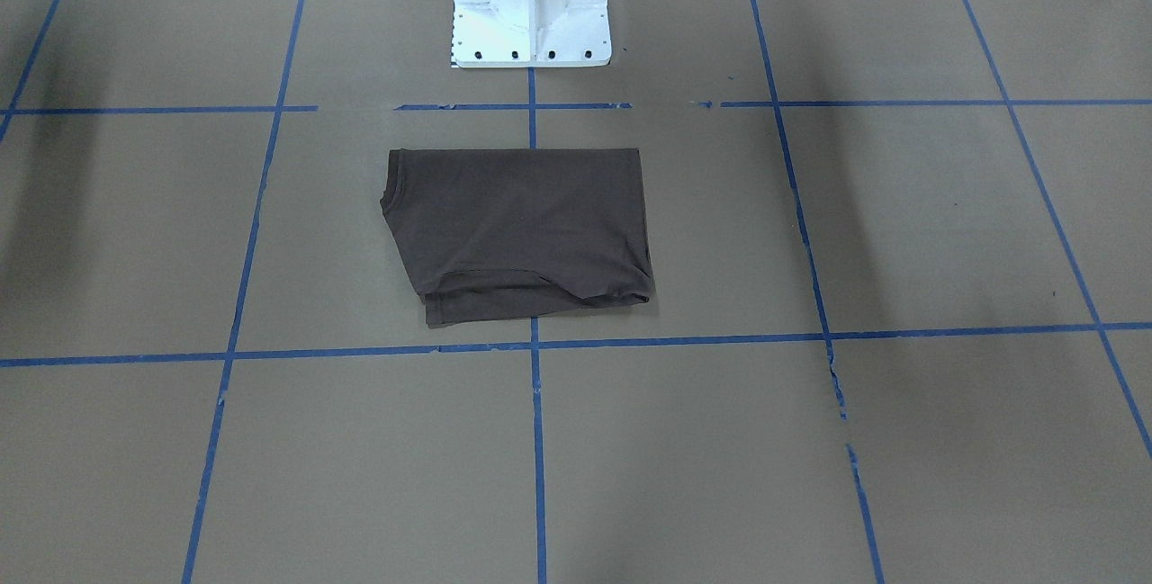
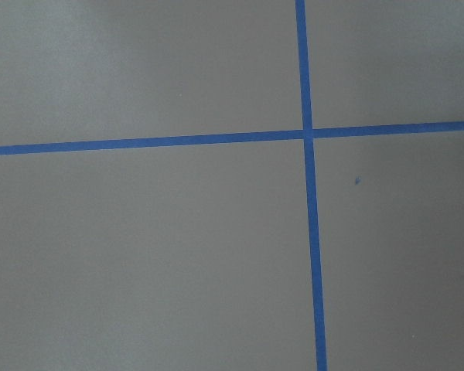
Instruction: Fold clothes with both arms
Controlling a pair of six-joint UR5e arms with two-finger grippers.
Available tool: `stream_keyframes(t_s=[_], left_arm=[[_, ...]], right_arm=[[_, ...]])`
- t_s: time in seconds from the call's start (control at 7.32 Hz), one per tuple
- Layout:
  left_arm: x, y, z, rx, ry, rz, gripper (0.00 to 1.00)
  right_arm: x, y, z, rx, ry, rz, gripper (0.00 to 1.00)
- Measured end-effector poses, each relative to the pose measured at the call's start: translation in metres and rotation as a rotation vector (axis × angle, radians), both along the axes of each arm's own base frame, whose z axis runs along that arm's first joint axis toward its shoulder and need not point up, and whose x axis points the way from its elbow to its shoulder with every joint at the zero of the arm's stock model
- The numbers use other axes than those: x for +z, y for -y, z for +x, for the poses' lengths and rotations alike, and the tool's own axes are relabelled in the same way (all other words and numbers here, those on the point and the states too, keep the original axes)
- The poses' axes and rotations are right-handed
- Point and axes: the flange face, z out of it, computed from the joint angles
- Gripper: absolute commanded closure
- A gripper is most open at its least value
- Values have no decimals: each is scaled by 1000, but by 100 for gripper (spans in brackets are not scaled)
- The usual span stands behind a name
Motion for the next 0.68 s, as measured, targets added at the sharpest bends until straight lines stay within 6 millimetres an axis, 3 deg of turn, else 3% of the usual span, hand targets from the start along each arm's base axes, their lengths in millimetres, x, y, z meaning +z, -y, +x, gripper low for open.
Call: stream_keyframes(t_s=[0.68], left_arm=[[5, -5, 0, 1, -2, -13, 0]], right_arm=[[3, -1, 0, 0, -1, -7, 0]])
